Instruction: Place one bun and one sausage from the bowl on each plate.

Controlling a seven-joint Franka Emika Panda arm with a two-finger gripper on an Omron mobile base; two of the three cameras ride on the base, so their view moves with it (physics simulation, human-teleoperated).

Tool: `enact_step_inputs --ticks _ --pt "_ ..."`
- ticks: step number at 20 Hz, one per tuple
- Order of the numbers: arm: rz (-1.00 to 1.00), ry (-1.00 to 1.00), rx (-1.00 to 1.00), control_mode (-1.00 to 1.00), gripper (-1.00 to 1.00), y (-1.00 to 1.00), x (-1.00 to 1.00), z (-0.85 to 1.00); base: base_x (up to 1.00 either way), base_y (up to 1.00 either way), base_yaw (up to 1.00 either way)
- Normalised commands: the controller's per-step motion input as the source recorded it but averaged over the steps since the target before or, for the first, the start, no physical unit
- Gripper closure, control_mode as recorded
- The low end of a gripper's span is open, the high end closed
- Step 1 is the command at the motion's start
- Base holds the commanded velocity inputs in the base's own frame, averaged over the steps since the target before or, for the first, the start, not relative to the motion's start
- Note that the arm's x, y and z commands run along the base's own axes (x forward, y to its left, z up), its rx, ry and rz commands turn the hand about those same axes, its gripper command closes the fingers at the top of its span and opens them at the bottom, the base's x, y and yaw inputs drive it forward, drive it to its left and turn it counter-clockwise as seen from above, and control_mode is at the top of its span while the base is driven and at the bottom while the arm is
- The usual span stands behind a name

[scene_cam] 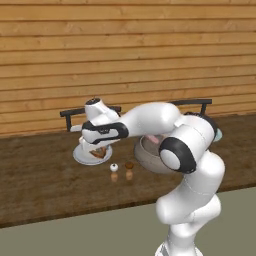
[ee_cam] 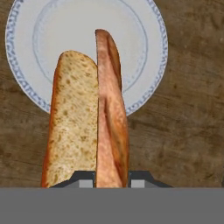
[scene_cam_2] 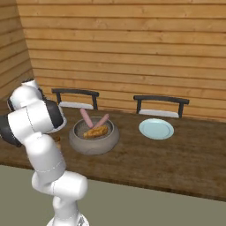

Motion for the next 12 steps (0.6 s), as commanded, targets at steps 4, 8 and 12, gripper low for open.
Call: enact_step_inputs --ticks 4,8,12 --pt "0.00 0.00 0.01 -1.00 1.00 0.08 0.18 -0.20 0.00 0.00 0.00" --pt "0.00 -0.01 0.04 -1.00 1.00 0.04 0.21 -0.11 0.00 0.00 0.00" --pt "0.00 -0.04 0.05 -1.00 1.00 0.00 0.28 -0.09 0.00 0.00 0.00"
